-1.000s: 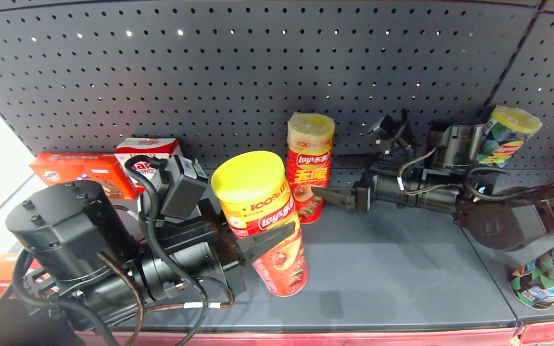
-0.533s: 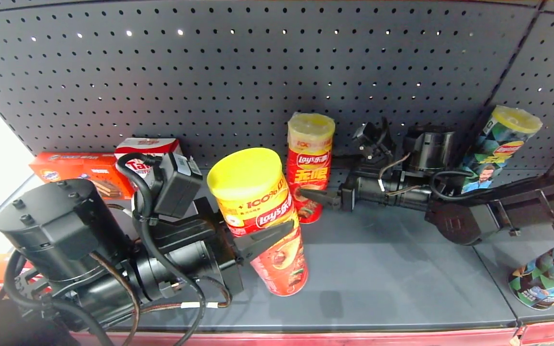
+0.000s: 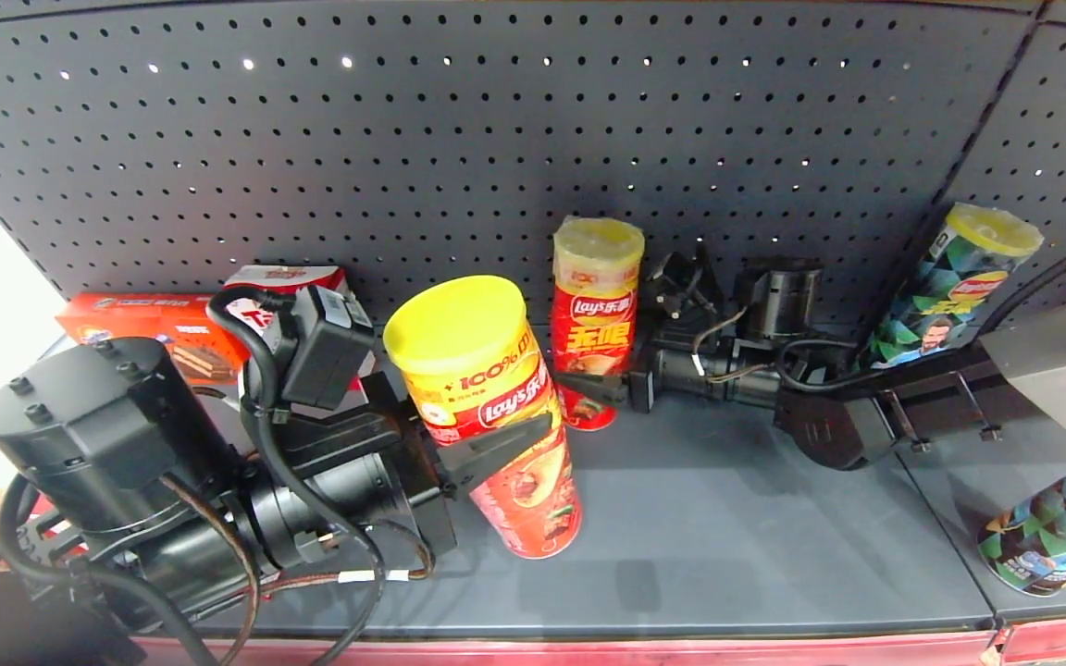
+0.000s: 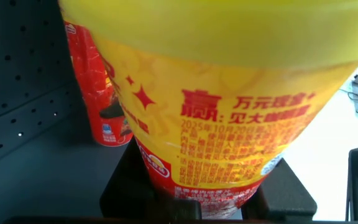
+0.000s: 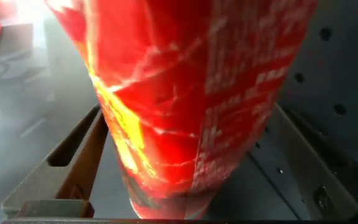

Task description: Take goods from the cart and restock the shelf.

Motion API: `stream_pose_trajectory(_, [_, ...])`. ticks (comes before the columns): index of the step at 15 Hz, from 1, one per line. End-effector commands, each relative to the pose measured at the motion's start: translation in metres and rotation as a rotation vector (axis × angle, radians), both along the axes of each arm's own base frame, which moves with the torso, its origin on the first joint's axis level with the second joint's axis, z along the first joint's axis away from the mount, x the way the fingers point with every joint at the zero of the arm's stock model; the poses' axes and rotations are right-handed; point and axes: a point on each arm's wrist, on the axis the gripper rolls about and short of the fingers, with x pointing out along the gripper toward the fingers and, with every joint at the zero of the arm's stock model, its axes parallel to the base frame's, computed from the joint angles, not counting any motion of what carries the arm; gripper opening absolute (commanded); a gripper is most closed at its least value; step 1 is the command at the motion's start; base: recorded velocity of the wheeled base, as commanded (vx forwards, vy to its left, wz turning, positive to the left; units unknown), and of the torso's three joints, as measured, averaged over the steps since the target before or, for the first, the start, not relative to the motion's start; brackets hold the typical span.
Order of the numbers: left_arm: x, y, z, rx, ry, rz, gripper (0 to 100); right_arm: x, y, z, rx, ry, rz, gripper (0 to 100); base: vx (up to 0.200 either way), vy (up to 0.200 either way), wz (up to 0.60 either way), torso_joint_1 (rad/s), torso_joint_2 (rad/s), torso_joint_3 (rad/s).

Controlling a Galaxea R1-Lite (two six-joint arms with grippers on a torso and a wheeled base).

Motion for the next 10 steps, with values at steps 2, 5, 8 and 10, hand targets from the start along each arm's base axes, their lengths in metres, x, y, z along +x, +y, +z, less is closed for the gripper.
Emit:
stream_pose_trajectory(2, [0.0002, 0.0003, 0.0001, 0.0, -0.001, 0.002, 0, 0.006, 0.0027, -0.0098, -0.008, 0.01, -0.008, 100, 0.0, 0.0, 0.0, 0.0, 0.0, 0.0])
stream_pose_trajectory(5, [0.0007, 0.0013, -0.0002, 0.0, 0.001, 0.006, 0, 0.0051, 0.0019, -0.0113, -0.013, 0.018, -0.023, 0, 0.0, 0.0, 0.0, 0.0, 0.0, 0.0])
stream_pose_trajectory(8, [0.0002, 0.0021, -0.0021, 0.005, 0.007, 0.006, 0, 0.004, 0.0013, -0.0095, -0.012, 0.015, -0.022, 0, 0.0, 0.0, 0.0, 0.0, 0.0, 0.0])
stream_pose_trajectory(10, [-0.0002, 0.0023, -0.0028, 0.006, 0.01, 0.006, 0, 0.0027, 0.0015, -0.0107, -0.013, 0.019, -0.014, 0, 0.0, 0.0, 0.0, 0.0, 0.0, 0.0])
